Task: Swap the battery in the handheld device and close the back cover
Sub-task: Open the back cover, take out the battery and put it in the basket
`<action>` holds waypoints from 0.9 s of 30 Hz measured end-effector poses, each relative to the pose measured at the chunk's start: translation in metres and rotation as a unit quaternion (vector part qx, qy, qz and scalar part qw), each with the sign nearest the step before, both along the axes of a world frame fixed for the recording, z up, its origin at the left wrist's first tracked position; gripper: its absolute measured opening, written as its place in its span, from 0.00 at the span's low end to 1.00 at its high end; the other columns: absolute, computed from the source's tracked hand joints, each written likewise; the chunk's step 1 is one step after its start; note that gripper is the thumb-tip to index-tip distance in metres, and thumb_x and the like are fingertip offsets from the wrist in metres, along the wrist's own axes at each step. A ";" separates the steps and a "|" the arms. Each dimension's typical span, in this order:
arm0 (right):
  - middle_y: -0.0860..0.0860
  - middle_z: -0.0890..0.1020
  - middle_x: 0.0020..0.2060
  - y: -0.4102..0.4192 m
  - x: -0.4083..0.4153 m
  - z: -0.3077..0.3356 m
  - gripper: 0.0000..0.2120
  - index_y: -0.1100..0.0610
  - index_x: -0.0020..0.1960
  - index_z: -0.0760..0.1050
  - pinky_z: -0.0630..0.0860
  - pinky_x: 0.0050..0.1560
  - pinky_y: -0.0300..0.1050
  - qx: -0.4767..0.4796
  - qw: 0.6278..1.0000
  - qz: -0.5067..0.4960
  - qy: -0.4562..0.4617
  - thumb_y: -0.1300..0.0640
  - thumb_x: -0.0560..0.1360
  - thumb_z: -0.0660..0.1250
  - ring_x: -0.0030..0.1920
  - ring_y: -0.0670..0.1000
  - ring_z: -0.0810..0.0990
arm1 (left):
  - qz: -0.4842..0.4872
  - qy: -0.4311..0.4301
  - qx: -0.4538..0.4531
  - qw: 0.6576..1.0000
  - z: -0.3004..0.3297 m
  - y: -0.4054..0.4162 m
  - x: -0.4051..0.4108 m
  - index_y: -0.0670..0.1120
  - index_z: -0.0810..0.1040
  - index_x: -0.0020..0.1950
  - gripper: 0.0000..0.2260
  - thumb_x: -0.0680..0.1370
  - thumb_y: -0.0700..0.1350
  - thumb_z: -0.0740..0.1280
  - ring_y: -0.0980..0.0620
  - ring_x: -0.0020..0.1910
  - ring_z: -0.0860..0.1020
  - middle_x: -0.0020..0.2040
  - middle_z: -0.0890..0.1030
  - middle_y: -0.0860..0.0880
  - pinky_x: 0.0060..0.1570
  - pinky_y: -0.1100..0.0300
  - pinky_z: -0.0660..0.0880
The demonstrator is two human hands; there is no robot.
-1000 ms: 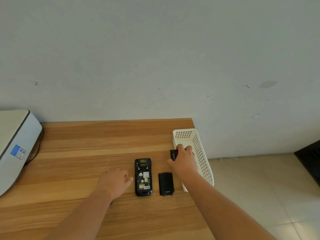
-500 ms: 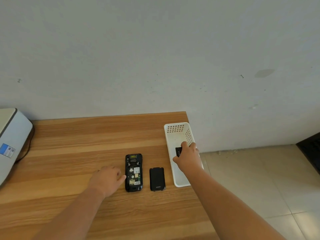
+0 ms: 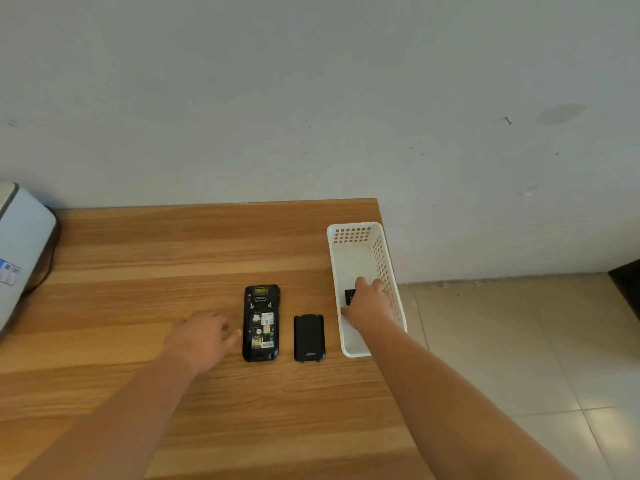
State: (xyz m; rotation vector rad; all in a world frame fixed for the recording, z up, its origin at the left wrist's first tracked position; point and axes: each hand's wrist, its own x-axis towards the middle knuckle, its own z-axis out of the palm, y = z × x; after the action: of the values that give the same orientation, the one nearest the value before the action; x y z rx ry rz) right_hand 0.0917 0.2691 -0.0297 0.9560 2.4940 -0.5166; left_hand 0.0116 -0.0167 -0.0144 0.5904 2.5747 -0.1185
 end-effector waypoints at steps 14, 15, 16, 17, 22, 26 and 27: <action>0.58 0.67 0.64 -0.001 -0.002 0.001 0.23 0.55 0.68 0.62 0.77 0.55 0.54 -0.025 1.000 -0.011 -0.014 0.52 0.77 0.65 0.60 0.59 0.73 | 0.001 0.000 0.037 0.999 0.005 0.004 -0.001 0.52 0.77 0.56 0.16 0.80 0.60 0.56 0.54 0.51 0.75 0.52 0.78 0.54 0.56 0.53 0.74; 0.57 0.68 0.63 0.000 -0.002 0.005 0.22 0.55 0.68 0.62 0.77 0.54 0.53 -0.024 1.000 -0.014 -0.008 0.52 0.77 0.65 0.58 0.57 0.74 | 0.000 -0.002 0.038 0.999 0.006 0.003 -0.001 0.52 0.77 0.56 0.16 0.80 0.60 0.56 0.55 0.51 0.75 0.52 0.78 0.54 0.57 0.53 0.74; 0.56 0.70 0.61 0.001 -0.003 0.010 0.22 0.55 0.68 0.63 0.78 0.53 0.53 -0.021 1.000 -0.017 -0.003 0.51 0.78 0.65 0.56 0.56 0.74 | 0.001 -0.002 0.040 0.999 0.008 0.003 -0.001 0.52 0.77 0.56 0.16 0.80 0.60 0.56 0.55 0.51 0.75 0.52 0.78 0.54 0.57 0.53 0.74; 0.56 0.70 0.60 0.002 -0.004 0.014 0.22 0.55 0.68 0.63 0.79 0.52 0.52 -0.018 1.000 -0.021 0.002 0.50 0.77 0.65 0.54 0.55 0.74 | 0.001 -0.002 0.042 0.999 0.009 0.003 -0.002 0.52 0.77 0.56 0.16 0.80 0.60 0.56 0.55 0.51 0.75 0.52 0.78 0.54 0.57 0.53 0.74; 0.55 0.72 0.61 0.001 -0.013 0.048 0.22 0.56 0.70 0.65 0.76 0.42 0.46 0.002 0.998 -0.004 0.059 0.50 0.78 0.63 0.50 0.53 0.75 | 0.000 0.000 0.059 0.998 0.020 0.002 -0.005 0.54 0.77 0.55 0.15 0.81 0.60 0.55 0.56 0.48 0.75 0.48 0.78 0.55 0.57 0.54 0.74; 0.52 0.72 0.66 -0.014 -0.025 0.074 0.24 0.53 0.71 0.66 0.77 0.53 0.53 0.051 0.993 0.049 0.089 0.46 0.78 0.62 0.61 0.56 0.76 | 0.002 0.013 0.075 0.997 0.035 -0.002 -0.008 0.54 0.76 0.52 0.14 0.81 0.59 0.55 0.57 0.45 0.75 0.45 0.77 0.56 0.54 0.56 0.75; 0.52 0.71 0.68 -0.019 -0.028 0.078 0.25 0.52 0.72 0.65 0.77 0.57 0.55 0.057 0.992 0.068 0.094 0.45 0.78 0.61 0.63 0.56 0.74 | 0.003 0.014 0.077 0.997 0.037 -0.004 -0.009 0.54 0.75 0.52 0.14 0.81 0.59 0.55 0.57 0.44 0.75 0.44 0.77 0.56 0.53 0.56 0.75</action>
State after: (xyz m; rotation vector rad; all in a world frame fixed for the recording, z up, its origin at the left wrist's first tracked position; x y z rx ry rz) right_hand 0.0637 0.2497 0.0484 0.8020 2.7602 -0.4428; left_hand 0.0027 -0.0210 0.0227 0.6409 2.6278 0.0746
